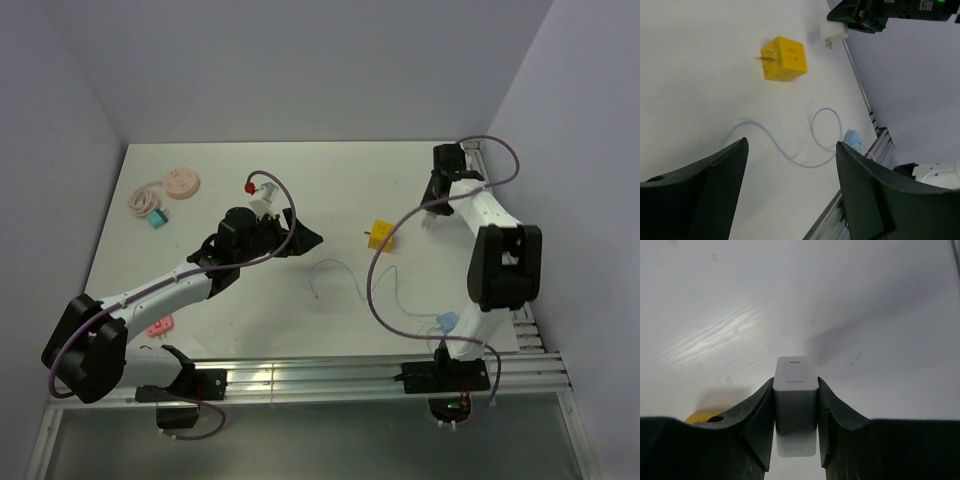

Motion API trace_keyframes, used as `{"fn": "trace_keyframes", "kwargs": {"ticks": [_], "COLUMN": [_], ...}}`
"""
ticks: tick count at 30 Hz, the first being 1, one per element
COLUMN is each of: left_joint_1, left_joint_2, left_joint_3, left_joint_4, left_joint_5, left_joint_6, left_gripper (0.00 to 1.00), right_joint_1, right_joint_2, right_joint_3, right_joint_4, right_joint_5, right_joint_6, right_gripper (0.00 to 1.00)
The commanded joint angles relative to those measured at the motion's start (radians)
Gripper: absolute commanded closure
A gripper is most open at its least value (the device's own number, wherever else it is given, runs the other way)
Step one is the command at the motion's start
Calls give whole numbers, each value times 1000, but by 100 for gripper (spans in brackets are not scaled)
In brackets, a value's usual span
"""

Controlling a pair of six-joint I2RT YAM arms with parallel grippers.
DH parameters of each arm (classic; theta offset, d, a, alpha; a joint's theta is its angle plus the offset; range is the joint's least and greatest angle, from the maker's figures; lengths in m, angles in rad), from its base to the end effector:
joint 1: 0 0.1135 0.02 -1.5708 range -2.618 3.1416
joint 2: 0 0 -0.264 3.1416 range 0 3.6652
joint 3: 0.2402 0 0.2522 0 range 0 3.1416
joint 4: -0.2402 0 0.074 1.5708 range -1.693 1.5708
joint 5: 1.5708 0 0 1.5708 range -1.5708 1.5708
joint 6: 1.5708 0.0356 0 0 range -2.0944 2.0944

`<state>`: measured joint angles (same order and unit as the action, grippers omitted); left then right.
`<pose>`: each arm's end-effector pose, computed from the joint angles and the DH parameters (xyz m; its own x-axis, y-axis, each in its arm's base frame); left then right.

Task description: Insert the plug

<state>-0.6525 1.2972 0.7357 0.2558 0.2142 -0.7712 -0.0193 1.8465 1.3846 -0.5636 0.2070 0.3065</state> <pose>0.2272 -0.1831 0.2553 -0.6973 -0.3243 -0.6392 0.3743 0.5958 -0.7106 0.3941 -0.0149 0.2190 -0.7771 0.3103 -0.5475 0.3776 0.9259 -0.0110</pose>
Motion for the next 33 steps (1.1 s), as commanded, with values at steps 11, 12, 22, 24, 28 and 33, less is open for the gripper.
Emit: {"fn": "trace_keyframes", "kwargs": {"ticks": [11, 12, 22, 24, 28, 33], "left_joint_1": [-6, -6, -36, -51, -67, -73], "left_joint_2": [51, 63, 119, 125, 132, 125], "left_joint_3": [5, 2, -65, -67, -73, -50], "left_joint_4": [474, 502, 931, 932, 925, 863], "left_joint_5": [390, 407, 540, 541, 519, 487], "left_joint_6": [-126, -157, -366, -362, -356, -312], "left_gripper": [33, 39, 39, 38, 36, 37], "right_joint_1": [406, 415, 438, 438, 438, 440], "right_joint_2": [-875, -959, -1279, -1320, -1328, -1317], "right_joint_3": [-560, -647, -915, -967, -986, -963], "right_joint_4": [560, 630, 853, 924, 1001, 1027], "right_joint_5": [-296, -348, -448, -452, -486, -534], "right_joint_6": [374, 390, 426, 483, 543, 576], "right_gripper": [100, 100, 100, 100, 100, 100]}}
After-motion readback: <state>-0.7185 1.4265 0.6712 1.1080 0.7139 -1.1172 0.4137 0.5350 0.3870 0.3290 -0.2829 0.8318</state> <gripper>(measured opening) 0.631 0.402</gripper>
